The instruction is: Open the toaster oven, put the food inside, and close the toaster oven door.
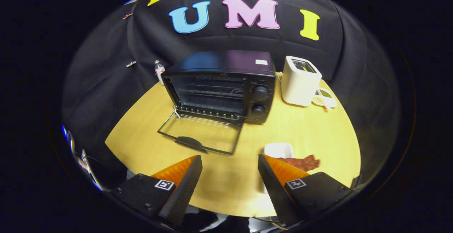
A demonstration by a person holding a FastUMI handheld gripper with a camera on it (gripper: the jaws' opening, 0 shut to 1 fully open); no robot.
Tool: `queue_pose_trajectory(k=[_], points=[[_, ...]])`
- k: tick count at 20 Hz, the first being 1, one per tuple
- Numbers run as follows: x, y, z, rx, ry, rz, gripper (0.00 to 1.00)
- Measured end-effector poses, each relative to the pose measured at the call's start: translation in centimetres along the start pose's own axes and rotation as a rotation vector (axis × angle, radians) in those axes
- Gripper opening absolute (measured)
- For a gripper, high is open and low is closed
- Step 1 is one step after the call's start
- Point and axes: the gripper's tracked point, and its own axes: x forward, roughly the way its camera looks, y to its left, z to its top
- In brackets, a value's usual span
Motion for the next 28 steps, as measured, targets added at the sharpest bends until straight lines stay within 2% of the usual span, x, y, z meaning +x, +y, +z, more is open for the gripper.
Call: queue_pose_trajectory(k=[2, 5, 8, 12, 16, 17, 19, 20, 23, 28], points=[[-0.6, -5.3, -0.7, 0.004, 0.08, -0.024, 0.98], [-0.4, -9.7, -1.4, 0.066, 0.151, 0.0, 0.97], [2.0, -11.4, -3.0, 0.122, 0.218, 0.057, 0.97], [4.6, -11.9, -5.3, 0.17, 0.299, 0.143, 0.9], [6.3, -11.3, -5.6, 0.218, 0.32, 0.204, 0.65], [6.5, -11.4, -5.9, 0.217, 0.329, 0.218, 0.5], [6.6, -10.6, -5.8, 0.319, 0.324, 0.255, 0.27], [6.2, -11.1, -5.5, 0.348, 0.309, 0.238, 0.21], [6.1, -12.0, -4.9, 0.365, 0.245, 0.187, 0.14], [4.2, -13.3, -3.1, 0.356, 0.144, 0.097, 0.11]])
